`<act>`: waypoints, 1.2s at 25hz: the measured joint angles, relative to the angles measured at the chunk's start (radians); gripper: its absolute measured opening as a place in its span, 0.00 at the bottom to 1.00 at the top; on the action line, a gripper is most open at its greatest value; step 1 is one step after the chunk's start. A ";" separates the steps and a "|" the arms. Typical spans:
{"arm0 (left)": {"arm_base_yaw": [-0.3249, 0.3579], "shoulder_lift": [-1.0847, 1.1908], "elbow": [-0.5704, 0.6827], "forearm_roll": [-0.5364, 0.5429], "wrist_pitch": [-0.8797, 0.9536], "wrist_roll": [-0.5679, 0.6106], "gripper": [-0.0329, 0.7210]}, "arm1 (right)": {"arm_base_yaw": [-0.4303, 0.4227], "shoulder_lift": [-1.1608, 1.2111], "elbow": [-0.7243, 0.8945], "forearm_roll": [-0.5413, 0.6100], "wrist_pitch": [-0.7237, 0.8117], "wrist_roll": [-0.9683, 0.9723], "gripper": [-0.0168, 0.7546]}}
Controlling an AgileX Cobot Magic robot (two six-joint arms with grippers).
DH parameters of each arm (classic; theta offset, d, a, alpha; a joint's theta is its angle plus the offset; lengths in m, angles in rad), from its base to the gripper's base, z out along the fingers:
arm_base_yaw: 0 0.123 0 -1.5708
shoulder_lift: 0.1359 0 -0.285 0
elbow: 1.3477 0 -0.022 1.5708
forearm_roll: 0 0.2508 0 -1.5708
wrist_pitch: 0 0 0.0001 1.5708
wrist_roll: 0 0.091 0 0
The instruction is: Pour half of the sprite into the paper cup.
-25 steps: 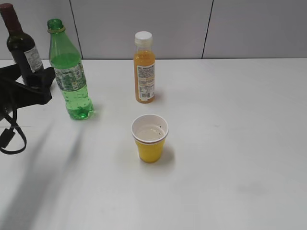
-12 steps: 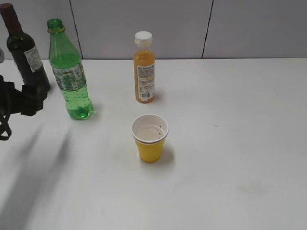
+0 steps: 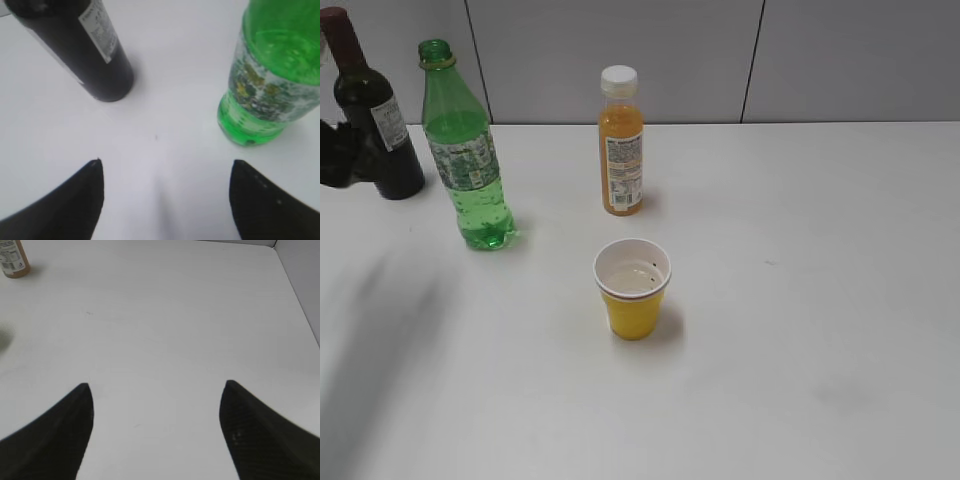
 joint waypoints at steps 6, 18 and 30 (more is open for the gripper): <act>0.035 0.000 -0.231 0.114 0.328 -0.064 0.83 | 0.000 0.000 0.000 0.000 0.000 0.000 0.79; 0.049 -0.102 -0.397 0.233 0.620 -0.222 0.83 | 0.000 0.000 0.000 0.000 0.000 0.000 0.79; 0.137 -0.399 -0.166 0.209 0.642 -0.228 0.83 | 0.000 0.000 0.000 0.000 0.000 0.000 0.79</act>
